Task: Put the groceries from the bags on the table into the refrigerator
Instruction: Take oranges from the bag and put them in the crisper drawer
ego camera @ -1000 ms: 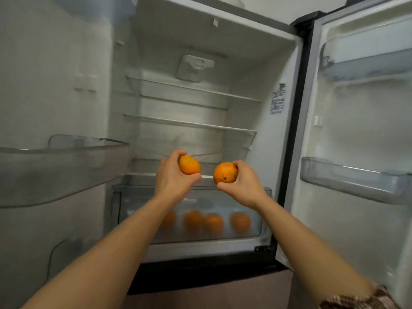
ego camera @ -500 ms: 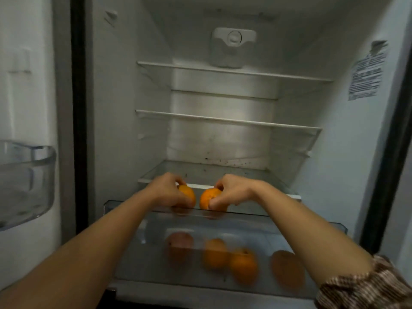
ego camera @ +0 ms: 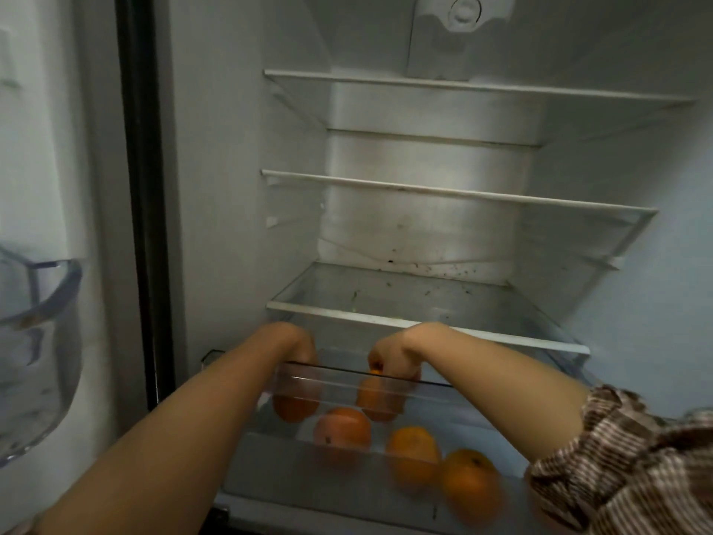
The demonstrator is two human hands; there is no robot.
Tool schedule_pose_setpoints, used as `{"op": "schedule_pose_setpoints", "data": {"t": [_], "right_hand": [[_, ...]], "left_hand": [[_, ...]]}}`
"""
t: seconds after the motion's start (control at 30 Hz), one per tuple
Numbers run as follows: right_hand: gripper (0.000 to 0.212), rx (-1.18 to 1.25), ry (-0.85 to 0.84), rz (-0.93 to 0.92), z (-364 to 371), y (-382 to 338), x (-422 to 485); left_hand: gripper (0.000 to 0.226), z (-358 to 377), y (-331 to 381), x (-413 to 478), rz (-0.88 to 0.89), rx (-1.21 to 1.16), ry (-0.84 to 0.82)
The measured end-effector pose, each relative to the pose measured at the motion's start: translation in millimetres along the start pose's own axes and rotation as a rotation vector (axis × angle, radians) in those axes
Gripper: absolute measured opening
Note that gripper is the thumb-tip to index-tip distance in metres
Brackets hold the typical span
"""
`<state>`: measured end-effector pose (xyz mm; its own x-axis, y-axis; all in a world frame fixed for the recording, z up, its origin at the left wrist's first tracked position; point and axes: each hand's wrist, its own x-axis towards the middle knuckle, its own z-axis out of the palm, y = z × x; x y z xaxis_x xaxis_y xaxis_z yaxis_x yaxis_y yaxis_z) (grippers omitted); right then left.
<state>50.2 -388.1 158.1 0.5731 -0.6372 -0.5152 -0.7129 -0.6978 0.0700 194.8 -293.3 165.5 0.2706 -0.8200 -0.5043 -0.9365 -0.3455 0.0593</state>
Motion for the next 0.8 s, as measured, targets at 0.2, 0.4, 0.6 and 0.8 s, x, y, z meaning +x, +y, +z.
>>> {"op": "schedule_pose_setpoints", "data": {"t": [0.2,0.4,0.6,0.8], "right_hand": [[0.034,0.198,-0.192,0.0,2.0,5.6,4.3],[0.041,0.374,-0.029,-0.015,2.6,9.3,-13.6],[0.036,0.564,0.311,-0.094,8.2,14.3,-73.2],[0.03,0.588,0.889,-0.044,42.9,17.6,-135.7]], "left_hand": [[0.025,2.7,3.6,0.0,0.034,-0.102,0.048],[0.009,7.8,2.6,0.8,0.093,-0.244,0.394],[0.021,19.3,13.7,-33.5,0.112,-0.494,1.031],[0.023,50.7,50.5,-59.3,0.258,-0.487,1.248]]}}
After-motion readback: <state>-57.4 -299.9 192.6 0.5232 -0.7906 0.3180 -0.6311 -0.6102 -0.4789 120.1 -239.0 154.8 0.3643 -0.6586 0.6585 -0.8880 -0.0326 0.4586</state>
